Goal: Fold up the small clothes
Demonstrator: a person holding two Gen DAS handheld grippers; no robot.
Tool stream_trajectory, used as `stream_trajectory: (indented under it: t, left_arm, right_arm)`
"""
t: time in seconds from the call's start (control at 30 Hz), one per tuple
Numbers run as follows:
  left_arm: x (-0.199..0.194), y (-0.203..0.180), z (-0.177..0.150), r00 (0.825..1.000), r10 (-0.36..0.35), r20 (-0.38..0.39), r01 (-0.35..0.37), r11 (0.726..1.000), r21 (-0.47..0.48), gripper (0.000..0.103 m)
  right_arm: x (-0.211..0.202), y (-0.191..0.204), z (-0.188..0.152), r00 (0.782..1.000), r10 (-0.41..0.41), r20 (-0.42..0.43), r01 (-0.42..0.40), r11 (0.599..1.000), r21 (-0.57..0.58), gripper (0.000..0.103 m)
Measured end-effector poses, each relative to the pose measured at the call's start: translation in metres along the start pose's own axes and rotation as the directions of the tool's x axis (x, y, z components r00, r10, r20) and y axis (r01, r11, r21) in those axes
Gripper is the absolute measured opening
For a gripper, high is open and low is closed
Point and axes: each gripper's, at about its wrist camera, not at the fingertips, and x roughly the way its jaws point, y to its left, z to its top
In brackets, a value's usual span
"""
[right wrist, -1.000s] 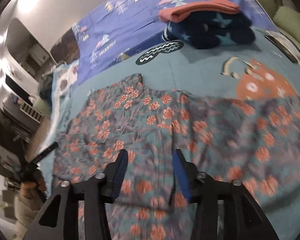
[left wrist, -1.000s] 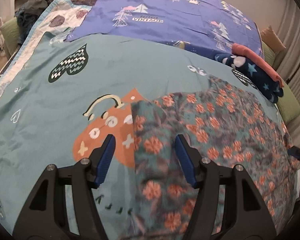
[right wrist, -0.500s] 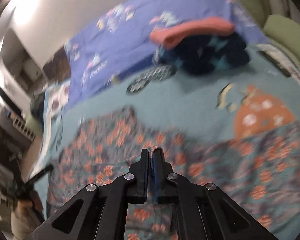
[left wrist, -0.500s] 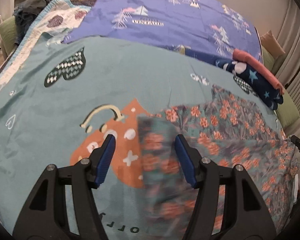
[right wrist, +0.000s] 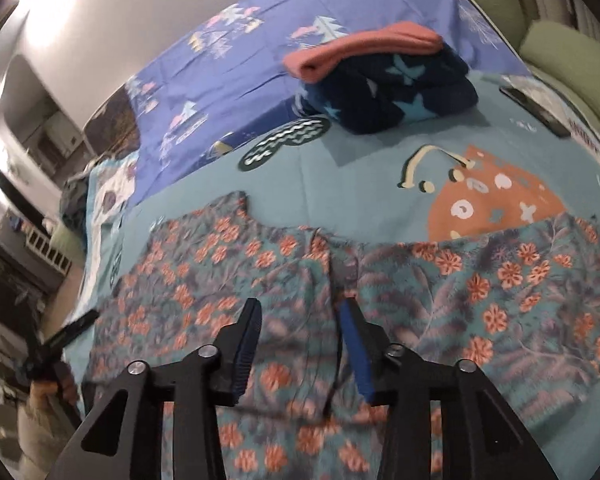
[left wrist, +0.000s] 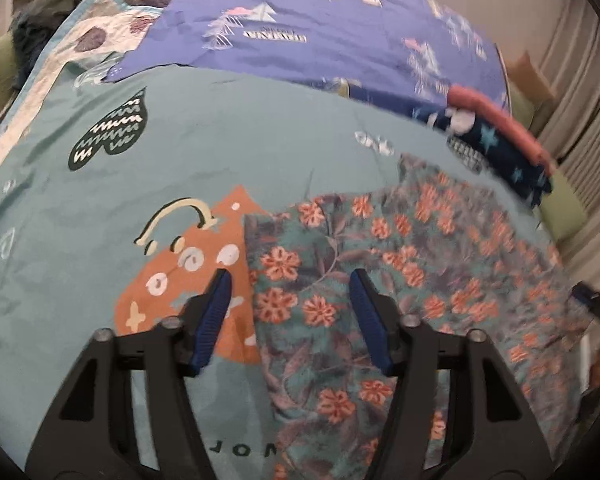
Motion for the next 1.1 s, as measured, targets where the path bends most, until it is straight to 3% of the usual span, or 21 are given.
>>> stream_trajectory:
  t: [0.03, 0.1, 0.2, 0.27, 0.33, 0.47, 0.63, 0.77, 0.87, 1.0, 1.1]
  left_arm:
    - [0.005, -0.002, 0.001, 1.000, -0.005, -0.025, 0.005, 1.000, 0.017, 0.004]
    - [0.005, 0.000, 0.006, 1.000, 0.013, -0.006, -0.013, 1.000, 0.026, 0.004]
    - [0.000, 0.016, 0.017, 0.994, 0.100, 0.040, -0.100, 0.995, -0.002, 0.004]
    - [0.002, 0.026, 0.020, 0.995, 0.094, 0.030, -0.093, 0.995, -0.031, 0.004]
    - [0.000, 0.024, 0.016, 0.995, 0.081, 0.049, -0.082, 0.997, 0.002, 0.007]
    - [-0.017, 0.023, 0.010, 0.984, 0.158, 0.086, -0.159, 0.987, 0.005, 0.011]
    - [-0.057, 0.001, 0.003, 0.989, 0.027, 0.145, -0.034, 0.999, 0.043, 0.015]
    - [-0.064, -0.053, -0.009, 0.988, -0.082, 0.134, 0.061, 0.986, 0.154, 0.018]
    - [-0.056, -0.094, -0.018, 0.985, -0.148, 0.089, 0.127, 0.970, 0.209, 0.020]
    - [-0.044, -0.151, -0.034, 0.980, -0.195, 0.033, 0.178, 0.943, 0.281, 0.021]
    - [-0.043, -0.182, -0.047, 0.976, -0.217, 0.003, 0.204, 0.925, 0.322, 0.021]
  right_arm:
    - [-0.003, 0.004, -0.003, 1.000, 0.009, -0.008, -0.010, 1.000, -0.019, 0.044]
    - [-0.006, 0.012, -0.011, 0.998, 0.037, -0.044, -0.040, 0.997, -0.068, 0.046]
    - [-0.005, 0.018, -0.022, 0.994, 0.039, -0.101, -0.051, 0.991, -0.121, 0.048]
    - [0.001, 0.018, -0.031, 0.991, 0.008, -0.133, -0.028, 0.988, -0.150, 0.049]
    - [0.008, 0.013, -0.039, 0.987, -0.007, -0.161, -0.018, 0.988, -0.153, 0.049]
    - [0.006, 0.009, -0.045, 0.987, 0.012, -0.159, -0.033, 0.991, -0.128, 0.049]
    - [-0.031, -0.014, -0.048, 0.998, 0.019, -0.056, -0.022, 0.998, -0.060, 0.049]
    - [-0.069, -0.074, -0.051, 0.999, -0.015, 0.040, 0.009, 0.991, 0.136, 0.049]
    - [-0.100, -0.139, -0.060, 0.993, -0.044, 0.112, 0.000, 0.930, 0.369, 0.049]
    - [-0.132, -0.231, -0.084, 0.974, -0.120, 0.194, -0.037, 0.757, 0.652, 0.049]
    - [-0.138, -0.283, -0.094, 0.970, -0.181, 0.160, 0.002, 0.668, 0.744, 0.050]
